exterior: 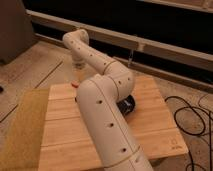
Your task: Place the pepper in the ceramic bowl
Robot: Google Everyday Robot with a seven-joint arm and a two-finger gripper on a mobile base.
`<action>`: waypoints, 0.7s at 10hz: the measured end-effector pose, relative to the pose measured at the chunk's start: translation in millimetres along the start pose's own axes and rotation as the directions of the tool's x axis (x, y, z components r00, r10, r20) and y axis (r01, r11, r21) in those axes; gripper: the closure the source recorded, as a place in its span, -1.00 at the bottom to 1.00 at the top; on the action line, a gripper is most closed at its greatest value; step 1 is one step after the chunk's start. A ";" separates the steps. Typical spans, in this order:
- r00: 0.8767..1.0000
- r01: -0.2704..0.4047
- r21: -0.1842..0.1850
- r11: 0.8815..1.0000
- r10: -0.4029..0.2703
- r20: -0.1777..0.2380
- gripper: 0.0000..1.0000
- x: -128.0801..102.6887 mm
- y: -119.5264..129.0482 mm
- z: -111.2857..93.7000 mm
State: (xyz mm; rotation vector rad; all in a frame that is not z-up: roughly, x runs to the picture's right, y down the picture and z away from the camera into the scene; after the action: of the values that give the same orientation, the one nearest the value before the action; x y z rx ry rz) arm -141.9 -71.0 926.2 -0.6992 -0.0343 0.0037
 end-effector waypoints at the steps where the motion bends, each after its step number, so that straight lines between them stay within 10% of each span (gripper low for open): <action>1: 1.000 0.001 -0.020 1.000 -0.001 -0.015 -0.30 3.1 2.0 6.7; 7: 0.995 0.001 -0.121 0.993 -0.014 -0.103 -0.30 15.5 10.2 46.4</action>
State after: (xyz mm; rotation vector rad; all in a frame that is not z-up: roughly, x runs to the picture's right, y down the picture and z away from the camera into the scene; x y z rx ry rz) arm -127.8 -33.2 955.6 -0.8196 0.0632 -0.0424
